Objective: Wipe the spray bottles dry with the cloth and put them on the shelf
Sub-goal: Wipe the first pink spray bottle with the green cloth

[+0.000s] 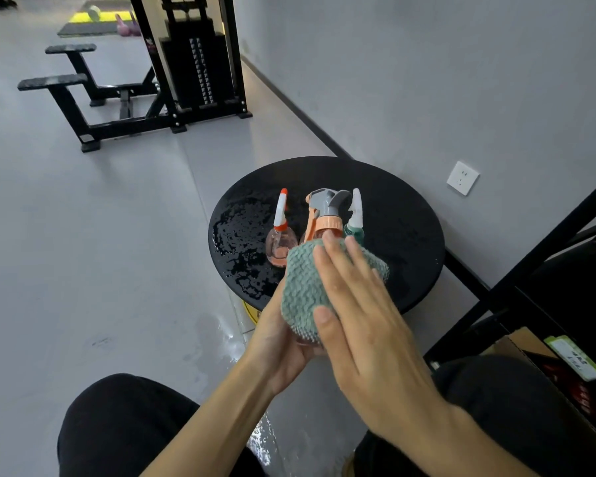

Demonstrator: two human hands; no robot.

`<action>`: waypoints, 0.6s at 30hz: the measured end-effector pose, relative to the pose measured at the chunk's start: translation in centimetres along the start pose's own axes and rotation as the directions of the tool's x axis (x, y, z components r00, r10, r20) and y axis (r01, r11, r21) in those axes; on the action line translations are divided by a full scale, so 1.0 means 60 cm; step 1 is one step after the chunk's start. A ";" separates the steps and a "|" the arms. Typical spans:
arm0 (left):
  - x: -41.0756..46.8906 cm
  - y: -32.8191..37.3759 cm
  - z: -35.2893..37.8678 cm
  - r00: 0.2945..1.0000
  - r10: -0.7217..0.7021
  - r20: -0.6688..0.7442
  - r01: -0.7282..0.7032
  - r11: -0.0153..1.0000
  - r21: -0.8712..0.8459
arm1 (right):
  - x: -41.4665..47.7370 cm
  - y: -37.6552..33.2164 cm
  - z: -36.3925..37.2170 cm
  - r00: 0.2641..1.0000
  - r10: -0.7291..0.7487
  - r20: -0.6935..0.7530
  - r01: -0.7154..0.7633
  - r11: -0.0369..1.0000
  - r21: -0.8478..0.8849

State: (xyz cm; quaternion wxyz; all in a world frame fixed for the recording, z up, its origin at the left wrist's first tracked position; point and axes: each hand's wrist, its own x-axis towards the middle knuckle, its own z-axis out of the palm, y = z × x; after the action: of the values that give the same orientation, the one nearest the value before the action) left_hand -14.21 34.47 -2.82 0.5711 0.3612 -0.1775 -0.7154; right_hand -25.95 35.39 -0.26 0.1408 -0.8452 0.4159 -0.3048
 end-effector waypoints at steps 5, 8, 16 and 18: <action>0.000 0.000 0.002 0.999 -0.029 0.026 0.026 0.991 0.129 | 0.046 0.016 -0.014 0.999 0.037 -0.010 -0.036 0.999 0.039; 0.003 0.002 -0.002 1.000 -0.006 0.004 0.006 0.995 0.098 | 0.029 0.011 -0.009 1.000 -0.013 0.018 0.013 1.000 -0.019; 0.000 -0.005 -0.005 0.999 0.038 0.009 -0.039 0.994 0.106 | 0.007 0.004 0.008 0.999 -0.039 0.013 0.039 0.999 0.002; 0.001 -0.008 -0.003 1.000 0.003 0.001 -0.003 0.993 0.118 | 0.032 0.012 -0.001 1.000 0.005 -0.014 -0.004 0.998 0.058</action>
State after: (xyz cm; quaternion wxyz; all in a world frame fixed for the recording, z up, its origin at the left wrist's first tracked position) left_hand -14.40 34.58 -3.27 0.5497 0.3940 -0.2202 -0.7029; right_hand -25.54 33.47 0.19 0.1632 -0.8376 0.4098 -0.3223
